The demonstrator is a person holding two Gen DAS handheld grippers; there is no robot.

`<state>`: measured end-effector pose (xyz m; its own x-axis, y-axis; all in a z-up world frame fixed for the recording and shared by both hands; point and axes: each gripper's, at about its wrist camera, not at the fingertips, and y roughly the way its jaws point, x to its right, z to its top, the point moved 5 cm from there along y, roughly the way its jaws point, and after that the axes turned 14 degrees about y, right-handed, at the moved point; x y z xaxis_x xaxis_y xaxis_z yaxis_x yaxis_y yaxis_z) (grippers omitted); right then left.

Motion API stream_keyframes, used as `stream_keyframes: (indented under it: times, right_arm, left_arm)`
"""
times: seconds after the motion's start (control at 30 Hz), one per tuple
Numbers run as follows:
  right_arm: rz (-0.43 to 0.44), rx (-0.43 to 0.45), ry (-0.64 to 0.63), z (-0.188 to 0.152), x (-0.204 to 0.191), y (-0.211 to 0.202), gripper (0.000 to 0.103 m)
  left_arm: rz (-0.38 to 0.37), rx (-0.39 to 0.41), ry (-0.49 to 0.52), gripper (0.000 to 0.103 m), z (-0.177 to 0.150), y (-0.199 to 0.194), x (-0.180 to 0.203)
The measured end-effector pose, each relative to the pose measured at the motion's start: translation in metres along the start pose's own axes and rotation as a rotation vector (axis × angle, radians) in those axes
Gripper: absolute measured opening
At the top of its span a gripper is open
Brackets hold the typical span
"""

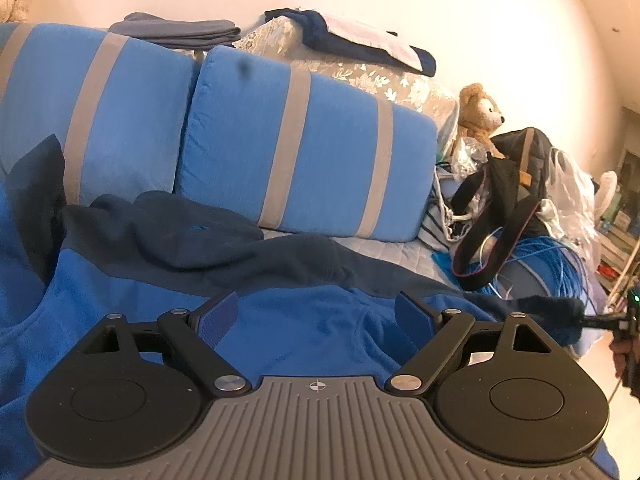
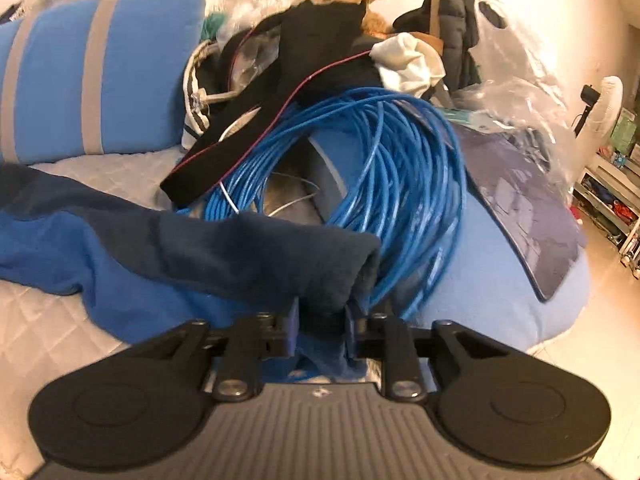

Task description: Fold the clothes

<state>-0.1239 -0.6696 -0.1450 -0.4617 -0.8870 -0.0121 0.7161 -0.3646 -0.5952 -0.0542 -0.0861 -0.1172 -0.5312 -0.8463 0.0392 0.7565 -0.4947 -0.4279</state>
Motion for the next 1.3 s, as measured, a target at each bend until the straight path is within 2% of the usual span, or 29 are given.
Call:
stream_keyframes:
  times: [0.03, 0.23, 0.33, 0.37, 0.5, 0.57, 0.63, 0.77, 0.83, 0.97, 1.17, 1.3]
  right_arm:
    - [0.0, 0.009, -0.003, 0.007, 0.0, 0.003, 0.009]
    - [-0.019, 0.089, -0.058, 0.052, -0.007, 0.029, 0.009]
    - [-0.06, 0.069, -0.1, 0.055, -0.008, 0.05, 0.01]
    - [-0.071, 0.061, -0.109, 0.055, -0.007, 0.056, 0.025]
    - [-0.056, 0.064, -0.085, 0.054, -0.002, 0.05, 0.037]
    - [-0.054, 0.082, -0.073, 0.052, 0.002, 0.039, 0.05]
    - [-0.06, 0.118, -0.068, 0.05, 0.008, 0.024, 0.068]
    - [-0.035, 0.161, 0.0, 0.043, 0.025, -0.005, 0.072]
    - [-0.027, 0.166, 0.015, 0.034, 0.032, -0.016, 0.073]
    - [-0.023, 0.107, 0.02, 0.007, 0.043, -0.017, 0.07]
    - [-0.048, 0.064, -0.033, -0.018, 0.036, 0.001, 0.05]
    - [-0.06, 0.066, -0.071, -0.022, 0.025, 0.014, 0.043]
  left_arm:
    - [0.002, -0.001, 0.001, 0.086, 0.0, 0.0, 0.0]
    - [0.016, -0.01, 0.006, 0.086, -0.001, 0.002, 0.0]
    - [0.024, -0.017, 0.007, 0.086, -0.001, 0.004, 0.0]
    - [0.025, -0.019, 0.007, 0.086, -0.001, 0.004, 0.0]
    - [0.028, -0.024, 0.009, 0.086, -0.002, 0.005, 0.0]
    - [0.027, -0.024, 0.009, 0.086, -0.002, 0.004, 0.0]
    - [0.027, -0.023, 0.009, 0.086, -0.002, 0.004, 0.0]
    - [0.026, -0.021, 0.009, 0.086, -0.002, 0.003, 0.0]
    - [0.025, -0.019, 0.009, 0.086, -0.002, 0.003, 0.0]
    - [0.022, -0.016, 0.008, 0.086, -0.002, 0.002, 0.0]
    - [0.025, -0.018, 0.01, 0.086, -0.002, 0.002, 0.0]
    - [0.027, -0.019, 0.012, 0.086, -0.001, 0.002, 0.0]
